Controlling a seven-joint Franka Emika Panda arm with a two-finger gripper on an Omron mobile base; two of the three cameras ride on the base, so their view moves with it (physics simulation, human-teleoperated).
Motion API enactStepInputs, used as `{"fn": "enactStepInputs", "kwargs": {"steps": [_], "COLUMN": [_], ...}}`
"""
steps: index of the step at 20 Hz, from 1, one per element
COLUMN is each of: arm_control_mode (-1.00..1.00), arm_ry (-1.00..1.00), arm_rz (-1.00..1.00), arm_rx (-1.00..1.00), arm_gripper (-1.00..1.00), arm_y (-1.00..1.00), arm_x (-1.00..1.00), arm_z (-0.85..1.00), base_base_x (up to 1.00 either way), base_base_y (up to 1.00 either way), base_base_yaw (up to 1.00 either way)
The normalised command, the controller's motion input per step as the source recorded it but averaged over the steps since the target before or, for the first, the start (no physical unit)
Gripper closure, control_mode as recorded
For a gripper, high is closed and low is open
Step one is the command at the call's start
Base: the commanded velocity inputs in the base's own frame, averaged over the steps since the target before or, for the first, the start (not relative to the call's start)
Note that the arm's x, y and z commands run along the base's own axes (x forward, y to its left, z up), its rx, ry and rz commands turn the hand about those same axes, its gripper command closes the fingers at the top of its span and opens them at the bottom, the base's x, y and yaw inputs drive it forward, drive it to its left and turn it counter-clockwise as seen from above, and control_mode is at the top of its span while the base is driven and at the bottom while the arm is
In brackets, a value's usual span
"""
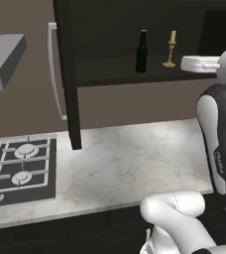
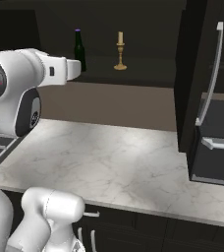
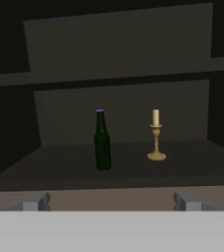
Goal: Get the candle and the beer from the cabinet and move them to the dining counter.
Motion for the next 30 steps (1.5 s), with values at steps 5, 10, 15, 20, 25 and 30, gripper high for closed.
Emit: {"fn": "enactStepInputs", "kwargs": {"steps": [5,10,15,20,25,30], "arm_control_mode": [-1.0,-1.0,-1.0,-1.0,-1.0,-1.0], "arm_ry": [0.0,0.0,0.0,0.0,0.0,-0.03], "arm_rz": [0.0,0.0,0.0,0.0,0.0,0.0], "arm_rx": [0.0,0.0,0.0,0.0,0.0,-0.01], "arm_gripper": [-1.0,-1.0,-1.0,-1.0,-1.0,-1.0], "arm_y": [0.08,0.02,0.01,0.08,0.16,0.11], "arm_x": [0.25,0.15,0.14,0.2,0.16,0.04], "arm_z": [0.0,0.0,0.0,0.0,0.0,0.0], "base_base_x": [0.0,0.0,0.0,0.0,0.0,0.0], "base_base_y": [0.0,0.0,0.0,0.0,0.0,0.0], "base_base_yaw": [0.0,0.0,0.0,0.0,0.0,0.0]}}
